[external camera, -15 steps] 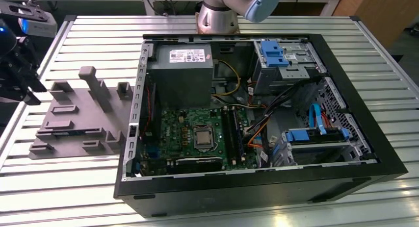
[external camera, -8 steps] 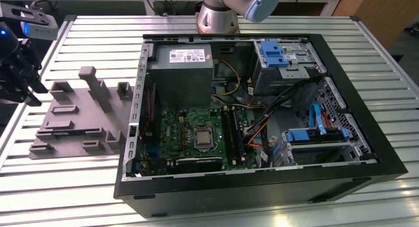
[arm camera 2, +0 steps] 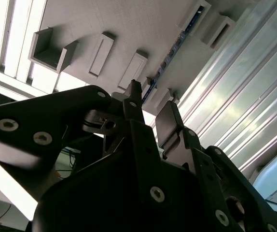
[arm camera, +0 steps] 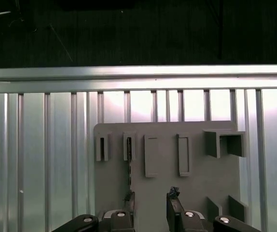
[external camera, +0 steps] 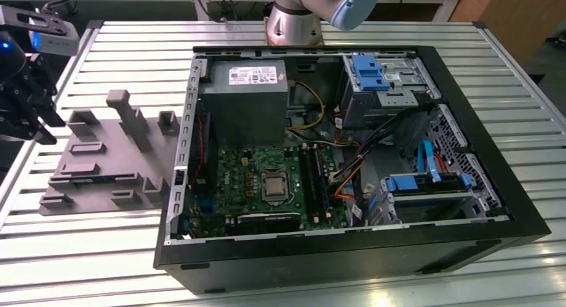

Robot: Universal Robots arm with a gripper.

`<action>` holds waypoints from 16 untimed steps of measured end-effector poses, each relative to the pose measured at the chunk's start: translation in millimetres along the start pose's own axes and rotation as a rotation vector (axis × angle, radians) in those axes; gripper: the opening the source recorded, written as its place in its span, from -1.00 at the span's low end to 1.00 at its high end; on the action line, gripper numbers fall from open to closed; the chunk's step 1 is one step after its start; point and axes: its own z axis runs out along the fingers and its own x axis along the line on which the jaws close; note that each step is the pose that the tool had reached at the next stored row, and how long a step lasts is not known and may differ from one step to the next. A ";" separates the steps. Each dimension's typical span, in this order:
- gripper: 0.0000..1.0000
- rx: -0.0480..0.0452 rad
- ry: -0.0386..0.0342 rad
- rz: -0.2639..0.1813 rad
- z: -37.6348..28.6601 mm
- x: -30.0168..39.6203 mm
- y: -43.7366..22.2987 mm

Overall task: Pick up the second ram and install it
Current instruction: 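Pick up the second ram and move it above second insertion slot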

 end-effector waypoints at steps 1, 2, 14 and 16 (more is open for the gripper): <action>-0.22 0.0000 0.0000 0.000 0.8 0.2 0.0; -0.22 -0.0001 0.0000 0.000 1.7 0.4 -0.1; -0.22 0.0001 0.0000 0.000 18.3 3.1 -0.5; -0.22 0.0000 0.0000 0.000 20.6 4.0 -0.7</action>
